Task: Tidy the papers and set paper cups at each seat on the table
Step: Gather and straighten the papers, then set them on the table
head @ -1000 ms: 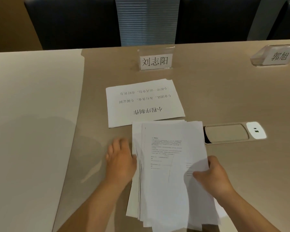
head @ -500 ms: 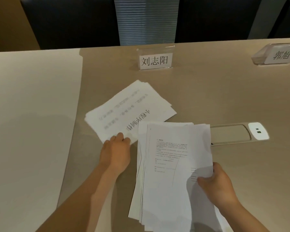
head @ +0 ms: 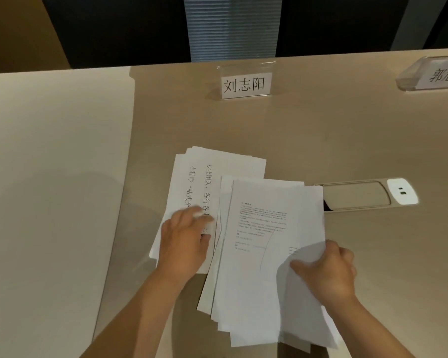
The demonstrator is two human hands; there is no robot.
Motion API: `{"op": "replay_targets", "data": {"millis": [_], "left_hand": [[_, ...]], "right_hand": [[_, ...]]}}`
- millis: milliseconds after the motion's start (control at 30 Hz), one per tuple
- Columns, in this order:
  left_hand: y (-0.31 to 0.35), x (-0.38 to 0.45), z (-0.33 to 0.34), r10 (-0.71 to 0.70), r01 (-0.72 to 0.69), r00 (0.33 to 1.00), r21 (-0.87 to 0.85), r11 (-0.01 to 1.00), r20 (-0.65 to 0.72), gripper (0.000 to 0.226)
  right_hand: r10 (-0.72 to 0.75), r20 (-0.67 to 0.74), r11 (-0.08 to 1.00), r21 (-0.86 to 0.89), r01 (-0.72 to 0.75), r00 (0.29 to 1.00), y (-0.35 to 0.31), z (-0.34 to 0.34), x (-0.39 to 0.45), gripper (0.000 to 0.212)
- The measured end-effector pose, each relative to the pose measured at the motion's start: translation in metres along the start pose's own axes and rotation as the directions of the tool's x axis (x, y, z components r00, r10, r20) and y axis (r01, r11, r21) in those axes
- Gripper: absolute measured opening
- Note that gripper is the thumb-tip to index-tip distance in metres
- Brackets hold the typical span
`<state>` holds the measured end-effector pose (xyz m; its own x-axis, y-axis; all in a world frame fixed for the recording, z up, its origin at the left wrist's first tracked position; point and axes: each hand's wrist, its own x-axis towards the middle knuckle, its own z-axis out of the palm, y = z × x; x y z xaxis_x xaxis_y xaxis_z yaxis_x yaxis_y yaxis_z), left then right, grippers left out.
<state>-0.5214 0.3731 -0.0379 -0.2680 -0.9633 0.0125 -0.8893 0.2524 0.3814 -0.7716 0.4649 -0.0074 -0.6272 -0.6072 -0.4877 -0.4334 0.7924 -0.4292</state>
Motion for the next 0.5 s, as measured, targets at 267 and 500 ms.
{"op": "replay_targets", "data": {"millis": [267, 500], "left_hand": [[-0.006, -0.013, 0.001, -0.186, 0.192, 0.972, -0.03, 0.981, 0.141, 0.046], [0.015, -0.027, -0.004, -0.327, 0.334, 0.939, -0.491, 0.804, 0.103, 0.038]], "right_hand": [[-0.075, 0.024, 0.997, -0.013, 0.075, 0.997, -0.007, 0.007, -0.005, 0.064], [-0.117, 0.068, 0.989, 0.093, 0.111, 0.991, -0.026, 0.017, -0.003, 0.066]]}}
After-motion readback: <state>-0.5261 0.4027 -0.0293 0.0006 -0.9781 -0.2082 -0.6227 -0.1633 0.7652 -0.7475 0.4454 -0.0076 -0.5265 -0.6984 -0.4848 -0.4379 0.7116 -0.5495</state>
